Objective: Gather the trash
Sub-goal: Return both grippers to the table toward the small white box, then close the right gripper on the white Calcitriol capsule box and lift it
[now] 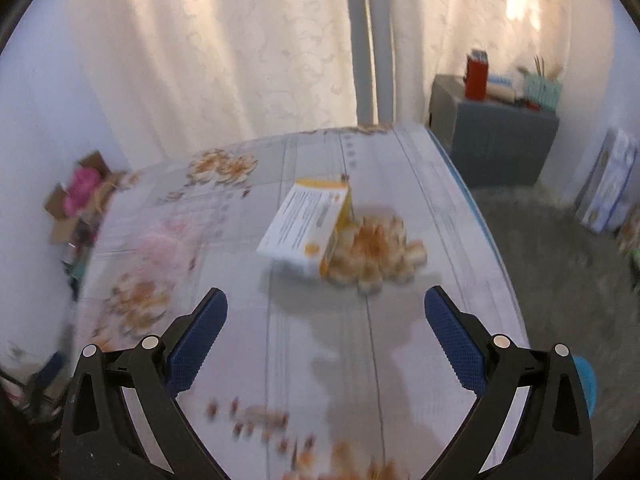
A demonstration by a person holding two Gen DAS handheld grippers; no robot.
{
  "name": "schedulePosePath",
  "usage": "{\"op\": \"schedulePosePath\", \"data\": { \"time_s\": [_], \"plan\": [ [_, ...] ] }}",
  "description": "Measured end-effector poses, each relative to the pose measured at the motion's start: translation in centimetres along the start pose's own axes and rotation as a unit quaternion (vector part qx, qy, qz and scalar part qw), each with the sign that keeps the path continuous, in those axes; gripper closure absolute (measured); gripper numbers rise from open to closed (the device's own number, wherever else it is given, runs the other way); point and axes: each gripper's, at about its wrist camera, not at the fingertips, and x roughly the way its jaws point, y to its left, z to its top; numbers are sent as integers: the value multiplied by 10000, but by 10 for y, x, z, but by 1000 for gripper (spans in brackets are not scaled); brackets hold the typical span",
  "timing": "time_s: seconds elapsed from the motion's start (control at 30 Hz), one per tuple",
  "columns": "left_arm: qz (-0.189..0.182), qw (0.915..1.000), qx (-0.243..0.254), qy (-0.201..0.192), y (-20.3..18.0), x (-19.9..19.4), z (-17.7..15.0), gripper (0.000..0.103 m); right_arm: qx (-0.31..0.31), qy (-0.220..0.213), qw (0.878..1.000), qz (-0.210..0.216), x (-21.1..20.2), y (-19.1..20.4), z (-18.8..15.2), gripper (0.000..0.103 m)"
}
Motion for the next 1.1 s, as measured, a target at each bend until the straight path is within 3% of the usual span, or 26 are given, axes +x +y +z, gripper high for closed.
{"op": "schedulePosePath", "data": {
  "time_s": [0.1, 0.33, 0.6, 0.83, 0.9, 0.97, 1.1],
  "plan": [
    [68, 9999, -104, 31, 12, 5, 2, 6, -314, 101, 9991, -261, 32, 12, 18, 8],
    [168, 9994, -272, 94, 32, 22, 6, 6, -119, 740, 9971, 164, 98, 17, 44, 8],
    [239, 9986, -453, 146, 56, 42, 15, 6, 452, 1266, 9907, 230, 139, 18, 61, 8],
    [279, 9976, -613, 140, 72, 51, 23, 6, 438, 1315, 9904, 7, 152, 20, 59, 8],
    [269, 9975, -632, 158, 74, 53, 24, 6, 377, 1291, 9909, -1, 154, 21, 57, 13],
    [254, 9973, -672, 184, 76, 54, 23, 6, 332, 1296, 9910, -6, 153, 20, 53, 26],
    [215, 9966, -752, 261, 79, 56, 19, 6, 227, 1226, 9922, 26, 148, 21, 46, 28]
  ]
}}
